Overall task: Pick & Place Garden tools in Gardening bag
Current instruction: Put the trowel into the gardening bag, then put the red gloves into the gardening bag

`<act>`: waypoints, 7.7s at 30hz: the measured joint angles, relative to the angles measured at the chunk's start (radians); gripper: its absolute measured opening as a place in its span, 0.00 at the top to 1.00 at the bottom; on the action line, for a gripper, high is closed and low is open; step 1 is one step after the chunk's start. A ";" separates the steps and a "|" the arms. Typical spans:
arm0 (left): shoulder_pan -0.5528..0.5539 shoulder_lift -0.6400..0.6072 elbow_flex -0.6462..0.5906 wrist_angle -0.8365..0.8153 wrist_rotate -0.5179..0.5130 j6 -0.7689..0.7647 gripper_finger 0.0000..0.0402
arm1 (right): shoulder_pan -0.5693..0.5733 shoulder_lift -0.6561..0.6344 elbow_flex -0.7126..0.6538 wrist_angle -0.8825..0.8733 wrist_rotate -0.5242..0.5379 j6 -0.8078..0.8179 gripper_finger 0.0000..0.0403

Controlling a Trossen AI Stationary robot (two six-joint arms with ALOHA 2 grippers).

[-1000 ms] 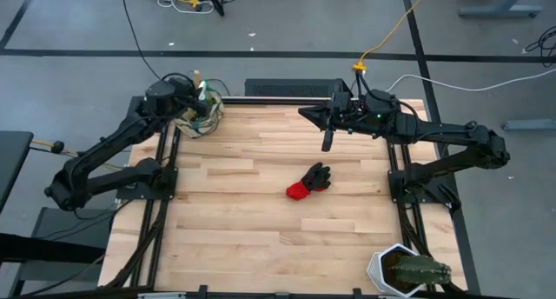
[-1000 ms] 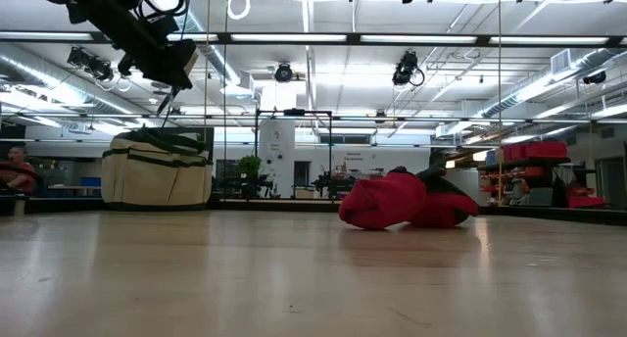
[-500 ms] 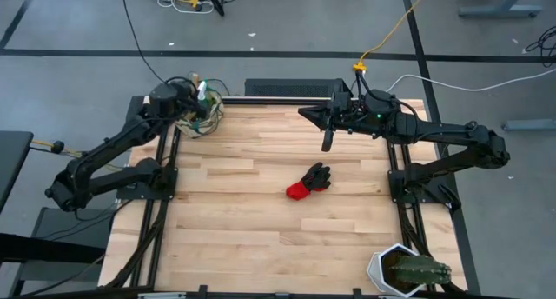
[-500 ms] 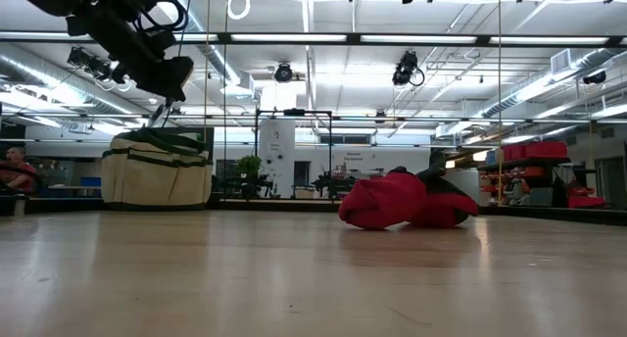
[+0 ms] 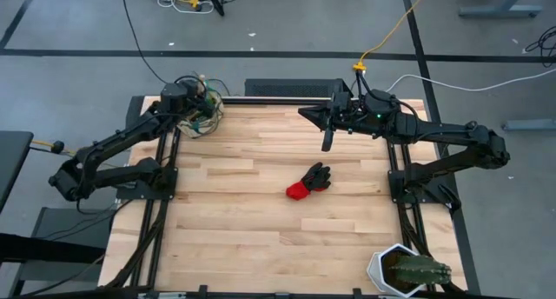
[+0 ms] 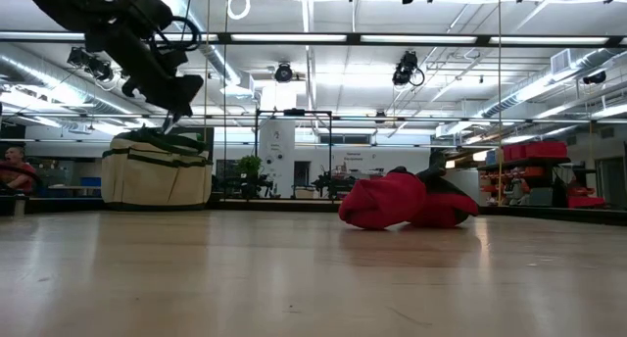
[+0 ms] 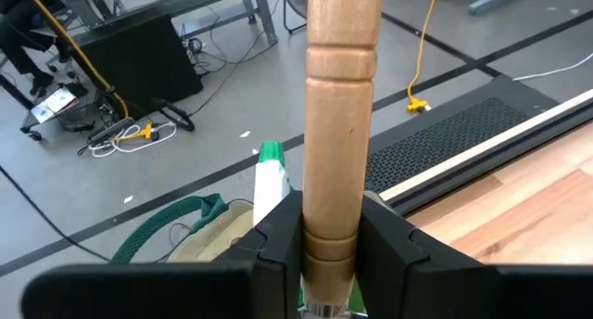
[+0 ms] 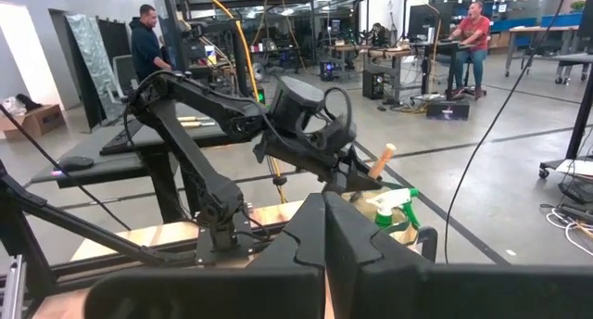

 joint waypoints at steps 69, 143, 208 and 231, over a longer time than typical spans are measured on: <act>0.024 0.098 0.066 -0.080 -0.027 0.001 0.48 | 0.000 0.000 0.000 0.001 0.001 -0.001 1.00; 0.083 0.212 0.085 0.001 0.072 -0.097 0.82 | 0.000 0.000 0.000 -0.001 0.011 -0.001 1.00; 0.077 0.121 0.133 -0.202 -0.075 -0.078 0.82 | 0.000 0.000 0.000 -0.013 -0.001 -0.021 1.00; 0.076 0.117 0.136 -0.193 -0.087 -0.078 0.55 | 0.000 0.000 0.000 -0.030 -0.001 -0.020 1.00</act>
